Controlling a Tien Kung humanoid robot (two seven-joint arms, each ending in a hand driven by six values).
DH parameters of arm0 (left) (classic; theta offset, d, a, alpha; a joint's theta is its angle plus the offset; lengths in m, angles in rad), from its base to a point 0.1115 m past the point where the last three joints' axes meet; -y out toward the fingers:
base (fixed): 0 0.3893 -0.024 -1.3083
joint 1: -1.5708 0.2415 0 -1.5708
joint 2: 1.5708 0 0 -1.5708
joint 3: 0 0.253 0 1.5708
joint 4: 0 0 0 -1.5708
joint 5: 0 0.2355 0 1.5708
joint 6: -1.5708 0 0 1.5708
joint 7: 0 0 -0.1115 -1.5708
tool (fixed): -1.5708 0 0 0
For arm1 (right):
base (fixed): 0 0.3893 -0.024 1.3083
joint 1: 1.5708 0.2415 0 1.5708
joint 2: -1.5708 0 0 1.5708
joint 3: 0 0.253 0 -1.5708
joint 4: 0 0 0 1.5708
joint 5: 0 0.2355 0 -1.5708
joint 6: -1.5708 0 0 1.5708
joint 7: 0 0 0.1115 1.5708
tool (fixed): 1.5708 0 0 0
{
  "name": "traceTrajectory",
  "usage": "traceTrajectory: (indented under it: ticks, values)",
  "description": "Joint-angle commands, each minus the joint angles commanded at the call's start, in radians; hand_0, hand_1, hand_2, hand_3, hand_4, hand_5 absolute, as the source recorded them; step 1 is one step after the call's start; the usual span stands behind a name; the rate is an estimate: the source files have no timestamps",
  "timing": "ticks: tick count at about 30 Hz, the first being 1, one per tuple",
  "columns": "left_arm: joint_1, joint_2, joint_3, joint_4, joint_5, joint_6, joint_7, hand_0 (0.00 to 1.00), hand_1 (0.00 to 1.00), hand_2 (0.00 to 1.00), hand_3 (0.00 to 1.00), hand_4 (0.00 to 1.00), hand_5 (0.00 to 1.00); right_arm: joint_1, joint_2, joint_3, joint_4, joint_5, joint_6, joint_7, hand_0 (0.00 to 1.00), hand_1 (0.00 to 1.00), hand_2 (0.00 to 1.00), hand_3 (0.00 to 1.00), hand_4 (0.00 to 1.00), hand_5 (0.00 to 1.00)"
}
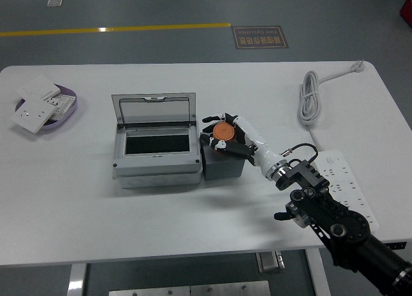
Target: Pick up the cylinder from the cube,place it in the box,flap close box
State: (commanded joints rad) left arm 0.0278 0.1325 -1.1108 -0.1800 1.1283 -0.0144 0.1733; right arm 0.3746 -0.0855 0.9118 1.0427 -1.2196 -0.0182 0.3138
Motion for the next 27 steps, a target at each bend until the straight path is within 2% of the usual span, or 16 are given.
traceTrajectory:
  ticks: [5, 6, 11, 12, 23, 24, 27]
  values:
    - [-0.001, 0.000, 0.000, 0.000, 0.001, 0.000, 0.000, 0.599, 0.578, 0.594, 0.581, 0.641, 0.196, 0.002, 0.000, -0.006, -0.002, -0.003, -0.004, -0.003, 0.644, 0.637, 0.553, 0.627, 0.654, 0.124]
    - [-0.002, 0.000, -0.001, 0.000, 0.002, 0.000, 0.000, 0.599, 0.578, 0.594, 0.582, 0.641, 0.197, 0.002, 0.000, -0.008, -0.003, -0.004, -0.005, -0.003, 0.684, 0.631, 0.546, 0.605, 0.501, 0.060]
    - [-0.004, 0.000, -0.001, 0.000, 0.003, 0.000, 0.000, 0.599, 0.578, 0.594, 0.582, 0.641, 0.197, 0.005, 0.001, -0.015, -0.007, -0.006, -0.008, -0.005, 0.684, 0.631, 0.546, 0.605, 0.501, 0.060]
    - [-0.004, 0.000, -0.001, 0.000, 0.003, 0.000, -0.001, 0.597, 0.578, 0.594, 0.582, 0.641, 0.197, 0.005, 0.001, -0.016, -0.007, -0.007, -0.009, -0.006, 0.711, 0.628, 0.541, 0.592, 0.408, 0.023]
    - [-0.003, -0.001, -0.003, 0.000, 0.002, 0.001, -0.002, 0.598, 0.578, 0.594, 0.582, 0.642, 0.198, 0.006, 0.001, -0.013, -0.004, 0.015, -0.011, -0.004, 0.712, 0.628, 0.539, 0.590, 0.373, 0.002]
    - [-0.003, -0.001, -0.003, 0.000, 0.002, 0.001, -0.002, 0.599, 0.578, 0.594, 0.583, 0.642, 0.197, 0.006, 0.001, -0.012, -0.002, 0.016, -0.012, -0.003, 0.719, 0.624, 0.528, 0.573, 0.291, 0.002]
    - [-0.003, -0.002, -0.004, 0.000, 0.002, 0.001, -0.002, 0.599, 0.578, 0.594, 0.583, 0.642, 0.197, 0.007, 0.001, -0.011, 0.005, 0.017, -0.016, -0.001, 0.719, 0.624, 0.528, 0.573, 0.291, 0.002]
